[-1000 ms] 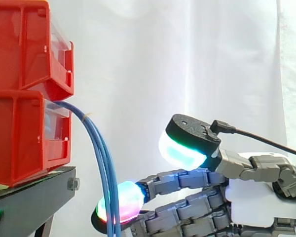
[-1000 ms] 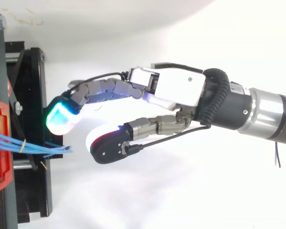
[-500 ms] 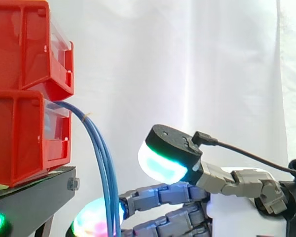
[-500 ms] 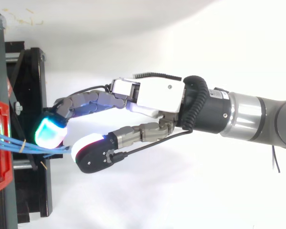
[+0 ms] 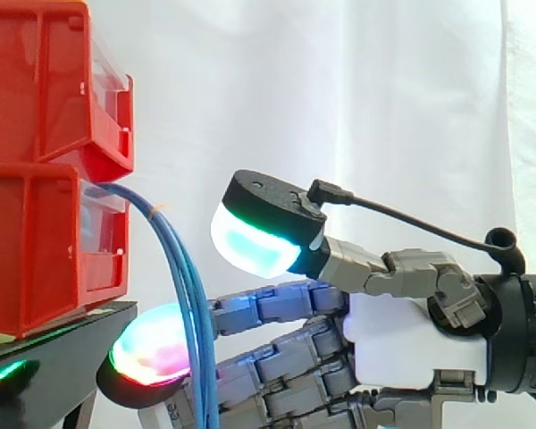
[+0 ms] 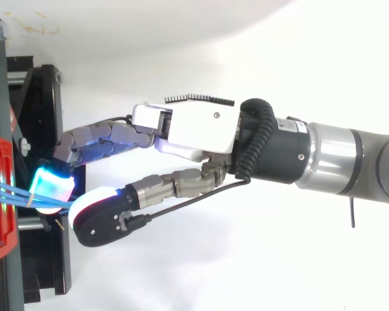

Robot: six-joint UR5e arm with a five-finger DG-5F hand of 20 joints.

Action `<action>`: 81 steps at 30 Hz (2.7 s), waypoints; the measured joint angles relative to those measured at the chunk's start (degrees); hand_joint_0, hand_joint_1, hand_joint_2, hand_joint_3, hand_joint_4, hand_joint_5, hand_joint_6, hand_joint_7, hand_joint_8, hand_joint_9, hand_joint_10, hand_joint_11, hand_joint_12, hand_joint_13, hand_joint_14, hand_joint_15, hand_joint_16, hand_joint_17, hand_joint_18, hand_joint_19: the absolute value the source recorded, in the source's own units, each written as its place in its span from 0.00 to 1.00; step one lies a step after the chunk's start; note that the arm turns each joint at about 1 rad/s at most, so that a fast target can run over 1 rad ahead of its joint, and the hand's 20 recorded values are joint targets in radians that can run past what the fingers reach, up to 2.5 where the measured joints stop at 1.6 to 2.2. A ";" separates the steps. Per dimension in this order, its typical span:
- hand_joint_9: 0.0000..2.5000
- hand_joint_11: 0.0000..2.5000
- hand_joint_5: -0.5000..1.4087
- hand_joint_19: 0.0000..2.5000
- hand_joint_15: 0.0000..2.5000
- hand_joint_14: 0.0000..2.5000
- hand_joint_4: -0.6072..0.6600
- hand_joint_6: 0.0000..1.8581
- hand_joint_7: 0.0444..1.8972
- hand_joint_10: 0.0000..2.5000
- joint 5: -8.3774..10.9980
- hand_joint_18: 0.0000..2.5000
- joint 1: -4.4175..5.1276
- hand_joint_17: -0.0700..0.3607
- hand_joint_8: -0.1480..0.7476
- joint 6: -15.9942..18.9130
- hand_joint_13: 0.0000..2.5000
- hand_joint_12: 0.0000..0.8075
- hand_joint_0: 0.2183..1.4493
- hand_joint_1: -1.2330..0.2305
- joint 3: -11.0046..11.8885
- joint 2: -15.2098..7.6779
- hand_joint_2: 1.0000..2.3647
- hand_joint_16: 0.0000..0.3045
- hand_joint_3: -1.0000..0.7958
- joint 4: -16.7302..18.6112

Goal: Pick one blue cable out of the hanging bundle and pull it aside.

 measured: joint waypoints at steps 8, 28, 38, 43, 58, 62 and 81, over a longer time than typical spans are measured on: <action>0.27 0.05 0.21 0.12 0.04 0.00 0.72 0.27 0.52 0.00 -0.12 0.15 -0.05 0.41 0.47 0.47 0.15 0.42 0.28 0.47 1.30 0.05 0.00 0.15 0.29 -1.03; 0.28 0.06 0.23 0.14 0.05 0.00 0.63 0.27 0.66 0.00 -0.81 0.16 -0.24 0.40 0.48 0.64 0.16 0.42 0.29 0.43 5.37 0.06 0.00 0.15 0.29 -6.42; 0.30 0.07 0.23 0.14 0.05 0.00 0.62 0.29 0.65 0.00 -1.53 0.17 -0.52 0.40 0.48 0.57 0.18 0.43 0.29 0.44 8.16 0.06 0.00 0.15 0.28 -10.00; 0.30 0.07 0.23 0.15 0.05 0.00 0.62 0.30 0.64 0.00 -1.51 0.18 -0.56 0.40 0.49 0.60 0.18 0.43 0.29 0.44 9.20 0.06 0.00 0.15 0.28 -11.41; 0.31 0.14 0.18 0.16 0.08 0.00 0.60 0.49 0.48 0.00 -1.49 0.21 -0.56 0.40 0.52 0.82 0.20 0.45 0.30 0.31 11.63 0.06 0.01 0.15 0.45 -16.61; 0.30 0.15 0.17 0.15 0.08 0.00 0.55 0.50 0.47 0.00 -1.54 0.22 -0.40 0.40 0.51 0.92 0.20 0.45 0.34 0.25 11.68 0.22 0.01 0.15 0.41 -17.45; 0.33 0.15 0.18 0.18 0.10 0.00 0.60 0.49 0.43 0.00 -1.46 0.24 -0.57 0.46 0.54 0.91 0.22 0.51 0.19 0.44 11.72 1.75 0.00 0.18 0.28 -19.57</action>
